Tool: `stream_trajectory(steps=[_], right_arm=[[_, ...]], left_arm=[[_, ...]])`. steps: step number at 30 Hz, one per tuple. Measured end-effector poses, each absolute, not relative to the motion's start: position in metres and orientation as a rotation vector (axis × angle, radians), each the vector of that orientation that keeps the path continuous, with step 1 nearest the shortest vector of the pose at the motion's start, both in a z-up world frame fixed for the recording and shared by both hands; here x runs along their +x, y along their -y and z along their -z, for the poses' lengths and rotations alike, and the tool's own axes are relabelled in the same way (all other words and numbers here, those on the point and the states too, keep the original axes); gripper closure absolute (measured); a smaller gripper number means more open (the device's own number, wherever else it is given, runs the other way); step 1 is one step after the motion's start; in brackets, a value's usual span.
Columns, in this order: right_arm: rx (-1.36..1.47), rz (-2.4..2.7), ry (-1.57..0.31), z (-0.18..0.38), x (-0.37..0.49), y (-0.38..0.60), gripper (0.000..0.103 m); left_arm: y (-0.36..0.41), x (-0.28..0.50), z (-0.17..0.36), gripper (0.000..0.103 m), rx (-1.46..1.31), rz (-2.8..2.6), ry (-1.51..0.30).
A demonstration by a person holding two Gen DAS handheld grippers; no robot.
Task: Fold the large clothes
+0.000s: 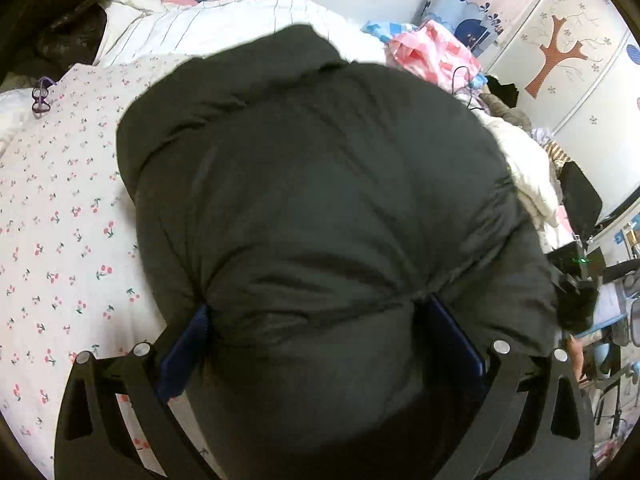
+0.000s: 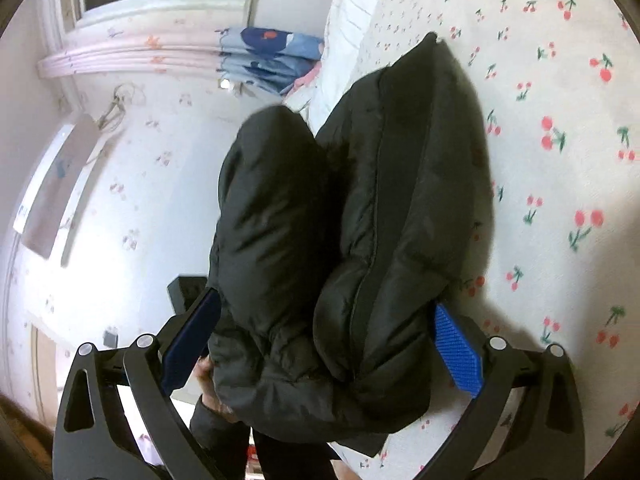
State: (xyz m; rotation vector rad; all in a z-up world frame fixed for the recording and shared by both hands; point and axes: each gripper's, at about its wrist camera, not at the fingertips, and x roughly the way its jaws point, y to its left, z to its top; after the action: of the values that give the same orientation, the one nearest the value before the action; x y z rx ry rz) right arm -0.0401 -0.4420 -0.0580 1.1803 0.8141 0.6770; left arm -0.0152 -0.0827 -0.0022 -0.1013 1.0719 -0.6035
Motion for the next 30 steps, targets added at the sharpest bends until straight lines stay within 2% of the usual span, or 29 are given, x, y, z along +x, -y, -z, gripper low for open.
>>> stream_trajectory(steps=[7, 12, 17, 20, 23, 28, 30], right_arm=[[1.098, -0.818, -0.755, 0.001, -0.009, 0.413, 0.006], [1.097, -0.922, -0.698, -0.039, -0.008, 0.375, 0.006], [0.968, -1.090, -0.670, -0.101, 0.010, 0.297, 0.006], [0.878, -1.148, -0.711, -0.131, 0.043, 0.216, 0.006], [0.800, -1.239, -0.764, -0.152, 0.075, 0.111, 0.006], [0.643, -1.358, -0.922, -0.148, 0.088, -0.045, 0.006], [0.586, -1.378, -0.950, -0.141, 0.078, -0.074, 0.006]], left_arm=[[0.060, -0.010, -0.022, 0.006, -0.296, 0.601, -1.006], [0.052, -0.016, -0.042, 0.006, -0.265, 0.538, -0.880], [-0.051, -0.016, -0.058, 0.006, -0.470, 0.355, -0.704], [-0.081, 0.003, -0.045, 0.006, -0.614, 0.538, -0.777], [-0.142, 0.002, -0.032, 0.007, -0.831, 0.589, -0.701], [-0.271, -0.002, 0.021, 0.007, -1.090, 0.432, -0.668], [-0.303, -0.007, 0.046, 0.007, -1.146, 0.399, -0.694]])
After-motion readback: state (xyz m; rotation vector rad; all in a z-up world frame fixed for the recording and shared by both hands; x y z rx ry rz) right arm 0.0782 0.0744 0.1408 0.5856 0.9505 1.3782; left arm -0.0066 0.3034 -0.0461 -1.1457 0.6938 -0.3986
